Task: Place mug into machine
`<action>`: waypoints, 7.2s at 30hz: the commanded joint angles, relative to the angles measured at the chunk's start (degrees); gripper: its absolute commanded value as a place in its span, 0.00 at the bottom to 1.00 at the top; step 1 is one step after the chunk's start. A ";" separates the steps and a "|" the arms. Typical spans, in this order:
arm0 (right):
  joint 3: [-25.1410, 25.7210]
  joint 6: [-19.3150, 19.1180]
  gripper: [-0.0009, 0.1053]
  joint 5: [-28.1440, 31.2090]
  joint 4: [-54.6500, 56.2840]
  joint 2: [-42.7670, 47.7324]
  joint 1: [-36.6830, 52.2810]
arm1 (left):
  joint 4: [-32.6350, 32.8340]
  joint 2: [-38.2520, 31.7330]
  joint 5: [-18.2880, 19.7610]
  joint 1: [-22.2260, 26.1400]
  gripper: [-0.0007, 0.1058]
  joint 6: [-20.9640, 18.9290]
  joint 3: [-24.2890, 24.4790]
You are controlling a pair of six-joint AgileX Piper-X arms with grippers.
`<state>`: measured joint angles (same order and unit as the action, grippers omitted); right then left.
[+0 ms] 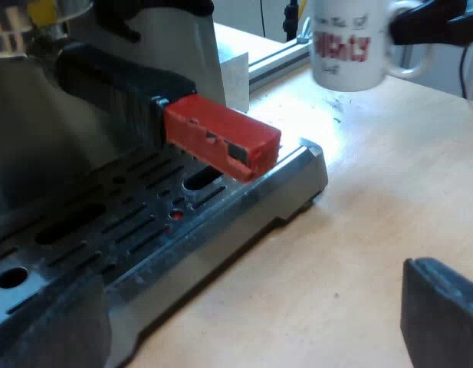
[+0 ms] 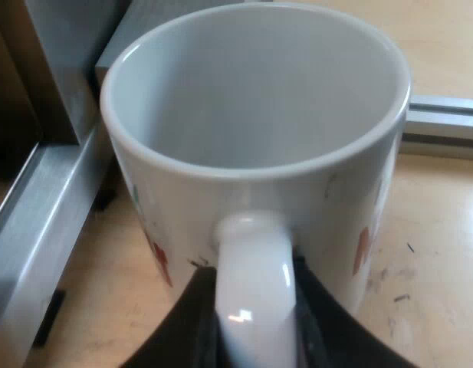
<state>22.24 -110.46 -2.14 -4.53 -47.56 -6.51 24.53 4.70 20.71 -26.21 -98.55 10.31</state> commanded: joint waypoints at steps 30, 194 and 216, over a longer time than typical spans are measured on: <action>0.53 9.17 0.01 26.58 -5.84 -1.93 -48.48 | -20.69 -0.01 -11.59 -0.27 0.74 -0.13 -11.18; 44.46 9.11 0.01 52.33 -10.64 -40.47 -52.33 | 14.94 -5.63 -4.60 -0.27 0.81 0.89 20.69; 44.35 10.48 0.52 52.17 9.98 -27.75 -66.15 | 10.18 -5.63 -4.60 -0.27 0.81 -1.35 20.69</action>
<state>66.12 -99.25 49.58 4.03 -76.22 -72.66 36.16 -0.42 16.19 -26.21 -98.84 30.68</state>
